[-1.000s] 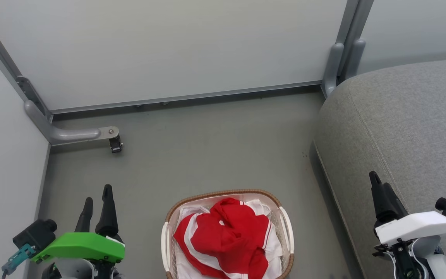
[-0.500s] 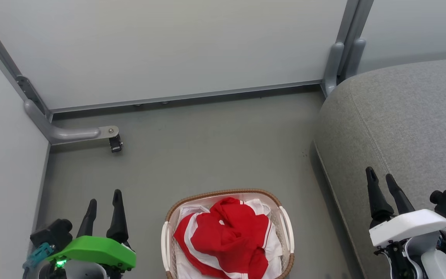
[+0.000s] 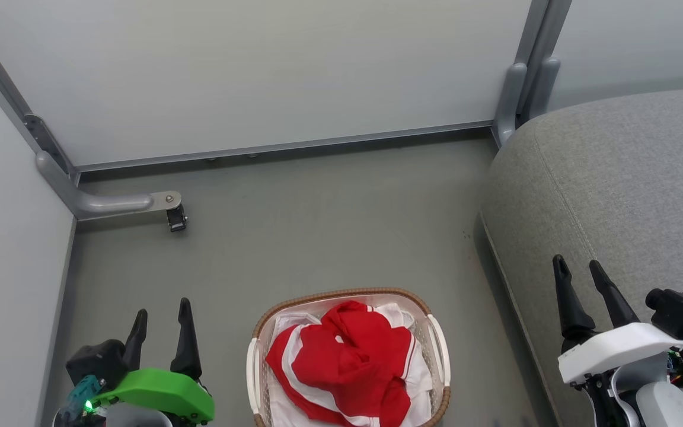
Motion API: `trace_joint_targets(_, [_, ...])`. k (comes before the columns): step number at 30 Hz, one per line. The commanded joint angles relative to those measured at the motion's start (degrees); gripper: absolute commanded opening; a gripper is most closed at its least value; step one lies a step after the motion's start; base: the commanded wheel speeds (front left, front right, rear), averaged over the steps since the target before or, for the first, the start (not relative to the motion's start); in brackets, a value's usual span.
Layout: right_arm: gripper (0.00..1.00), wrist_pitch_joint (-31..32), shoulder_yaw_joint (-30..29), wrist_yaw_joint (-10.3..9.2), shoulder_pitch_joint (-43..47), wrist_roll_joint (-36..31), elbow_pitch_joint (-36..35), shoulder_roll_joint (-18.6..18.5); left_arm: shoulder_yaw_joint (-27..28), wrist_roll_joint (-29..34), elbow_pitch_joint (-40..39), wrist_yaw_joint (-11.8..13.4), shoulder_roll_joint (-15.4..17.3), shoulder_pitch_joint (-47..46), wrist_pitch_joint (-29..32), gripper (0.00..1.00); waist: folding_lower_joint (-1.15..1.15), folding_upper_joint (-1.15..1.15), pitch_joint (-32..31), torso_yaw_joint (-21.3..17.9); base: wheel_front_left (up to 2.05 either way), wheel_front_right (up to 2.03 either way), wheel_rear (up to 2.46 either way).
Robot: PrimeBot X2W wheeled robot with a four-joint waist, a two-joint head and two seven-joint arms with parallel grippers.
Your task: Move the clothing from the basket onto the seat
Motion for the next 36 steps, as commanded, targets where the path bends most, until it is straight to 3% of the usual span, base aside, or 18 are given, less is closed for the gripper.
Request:
trace_joint_targets(1, [1.0,-0.6,0.2,0.02,-0.1,-1.7,-0.5,-0.7,0.0,1.9,-0.2,0.4,0.6,0.4,-0.6,1.0,0.0,0.0,0.0,0.0,0.0,0.0,0.0])
trace_joint_targets(25, [1.0,-3.8,0.4,0.03,2.0,-14.2,-0.2,-0.8,1.9,13.4,-1.7,3.1,-0.2,5.0,-3.7,1.0,0.0,0.0,-0.4,-0.1,0.0,0.0,0.0])
trace_joint_targets(36, [1.0,-5.1,1.1,0.03,1.8,-19.1,-0.9,-1.1,1.2,19.7,-1.5,1.7,-1.2,5.6,-5.0,1.0,0.0,0.0,0.7,-0.8,0.0,0.0,0.0])
